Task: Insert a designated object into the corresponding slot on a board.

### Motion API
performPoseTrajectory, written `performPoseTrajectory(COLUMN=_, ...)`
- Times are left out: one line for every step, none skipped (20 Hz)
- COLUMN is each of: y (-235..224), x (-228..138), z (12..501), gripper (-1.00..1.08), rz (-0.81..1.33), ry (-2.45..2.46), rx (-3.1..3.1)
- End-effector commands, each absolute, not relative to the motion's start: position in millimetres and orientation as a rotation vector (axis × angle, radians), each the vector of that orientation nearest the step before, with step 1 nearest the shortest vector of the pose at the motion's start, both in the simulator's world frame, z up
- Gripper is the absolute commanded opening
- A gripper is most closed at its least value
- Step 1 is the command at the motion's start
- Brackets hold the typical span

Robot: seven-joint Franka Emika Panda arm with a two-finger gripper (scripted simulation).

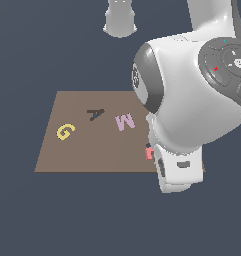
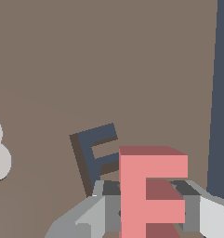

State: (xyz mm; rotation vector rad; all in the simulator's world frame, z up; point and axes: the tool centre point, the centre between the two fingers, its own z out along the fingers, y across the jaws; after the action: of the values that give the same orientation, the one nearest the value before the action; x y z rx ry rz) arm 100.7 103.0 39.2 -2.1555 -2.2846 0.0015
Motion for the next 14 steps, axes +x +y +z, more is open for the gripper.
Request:
performPoseTrajectory(y=106.4, x=93.7, z=39.6, gripper=-1.0, rz=0.001, ry=-2.364, rx=-2.069)
performPoseTrajectory(y=107.4, x=91.2, z=39.7, gripper=-1.0, rz=0.002, ry=-2.39, rx=-2.039)
performPoseTrajectory(y=108.3, x=88.8, z=39.7, gripper=-1.0, rz=0.002, ry=-2.413, rx=-2.011)
performPoseTrajectory(y=109.1, x=86.6, z=39.8, gripper=-1.0, rz=0.002, ry=-2.435, rx=-1.985)
performPoseTrajectory(y=109.7, x=84.6, z=39.8, gripper=-1.0, rz=0.002, ry=-2.455, rx=-1.96)
performPoseTrajectory(y=110.3, x=82.7, z=39.9, gripper=-1.0, rz=0.002, ry=-2.473, rx=-1.937)
performPoseTrajectory(y=110.7, x=80.9, z=39.9, gripper=-1.0, rz=0.002, ry=-2.489, rx=-1.916)
performPoseTrajectory(y=111.1, x=79.3, z=39.9, gripper=-1.0, rz=0.002, ry=-2.504, rx=-1.897)
performPoseTrajectory(y=111.4, x=77.9, z=39.9, gripper=-1.0, rz=0.002, ry=-2.517, rx=-1.879)
performPoseTrajectory(y=111.7, x=76.6, z=40.0, gripper=-1.0, rz=0.002, ry=-2.529, rx=-1.864)
performPoseTrajectory(y=111.9, x=75.5, z=40.0, gripper=-1.0, rz=0.003, ry=-2.538, rx=-1.85)
performPoseTrajectory(y=112.0, x=74.6, z=40.0, gripper=-1.0, rz=0.003, ry=-2.546, rx=-1.839)
performPoseTrajectory(y=112.1, x=73.8, z=40.0, gripper=-1.0, rz=0.003, ry=-2.553, rx=-1.83)
performPoseTrajectory(y=112.1, x=73.3, z=40.0, gripper=-1.0, rz=0.003, ry=-2.558, rx=-1.823)
